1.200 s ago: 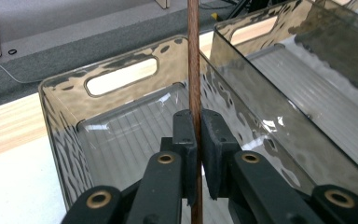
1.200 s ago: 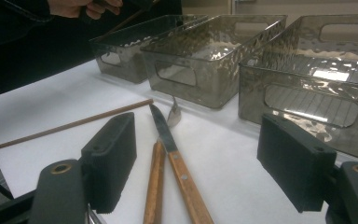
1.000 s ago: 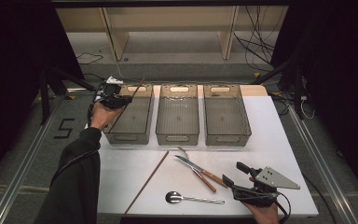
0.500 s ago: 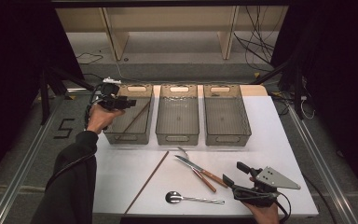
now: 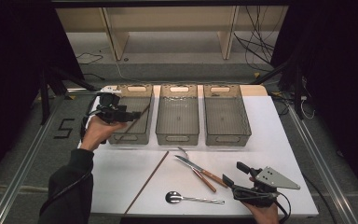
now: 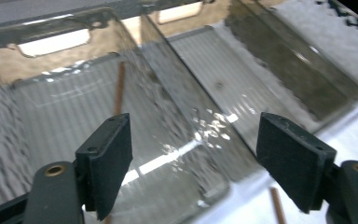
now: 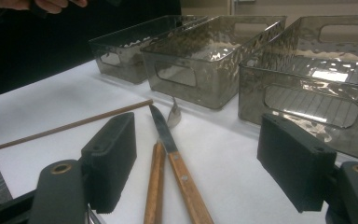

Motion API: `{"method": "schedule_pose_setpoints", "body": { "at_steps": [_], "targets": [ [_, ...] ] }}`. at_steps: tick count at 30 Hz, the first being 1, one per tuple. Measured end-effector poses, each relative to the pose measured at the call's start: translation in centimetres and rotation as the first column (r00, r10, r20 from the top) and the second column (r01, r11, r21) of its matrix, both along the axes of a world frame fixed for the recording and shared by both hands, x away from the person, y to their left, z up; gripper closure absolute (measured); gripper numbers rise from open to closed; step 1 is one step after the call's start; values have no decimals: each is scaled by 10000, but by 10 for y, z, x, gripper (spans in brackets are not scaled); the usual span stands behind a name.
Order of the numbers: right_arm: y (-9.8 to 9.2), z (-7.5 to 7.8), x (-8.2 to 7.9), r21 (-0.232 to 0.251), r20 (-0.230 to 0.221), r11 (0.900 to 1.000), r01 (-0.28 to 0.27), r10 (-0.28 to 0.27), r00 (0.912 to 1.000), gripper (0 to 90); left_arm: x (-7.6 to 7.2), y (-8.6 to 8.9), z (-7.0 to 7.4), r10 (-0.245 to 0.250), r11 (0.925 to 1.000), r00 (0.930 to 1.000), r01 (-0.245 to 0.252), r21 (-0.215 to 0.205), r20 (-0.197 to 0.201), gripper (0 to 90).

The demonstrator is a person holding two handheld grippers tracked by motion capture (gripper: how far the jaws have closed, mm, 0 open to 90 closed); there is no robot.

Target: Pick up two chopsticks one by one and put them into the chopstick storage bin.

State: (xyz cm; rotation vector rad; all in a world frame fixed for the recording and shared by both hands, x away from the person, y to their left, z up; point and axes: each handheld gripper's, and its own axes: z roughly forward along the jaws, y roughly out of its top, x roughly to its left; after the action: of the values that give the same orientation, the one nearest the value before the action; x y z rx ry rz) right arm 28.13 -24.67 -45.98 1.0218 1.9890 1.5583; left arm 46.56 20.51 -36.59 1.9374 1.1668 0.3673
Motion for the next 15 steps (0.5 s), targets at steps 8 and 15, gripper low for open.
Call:
{"method": "schedule_pose_setpoints", "body": {
  "at_steps": [8, 15],
  "targets": [
    [0, 0, 0, -2, 74, 10000, -5, 5, 10000, 286, -37, -15, -23, -361, 9990, 9992, 356, -280, -150, 231],
    [1, 1, -1, -39, 110, 10000, -37, 37, 9999, 272, -53, -16, -40, -439, 9985, 9987, 430, -331, -274, 204]
  ]
}}
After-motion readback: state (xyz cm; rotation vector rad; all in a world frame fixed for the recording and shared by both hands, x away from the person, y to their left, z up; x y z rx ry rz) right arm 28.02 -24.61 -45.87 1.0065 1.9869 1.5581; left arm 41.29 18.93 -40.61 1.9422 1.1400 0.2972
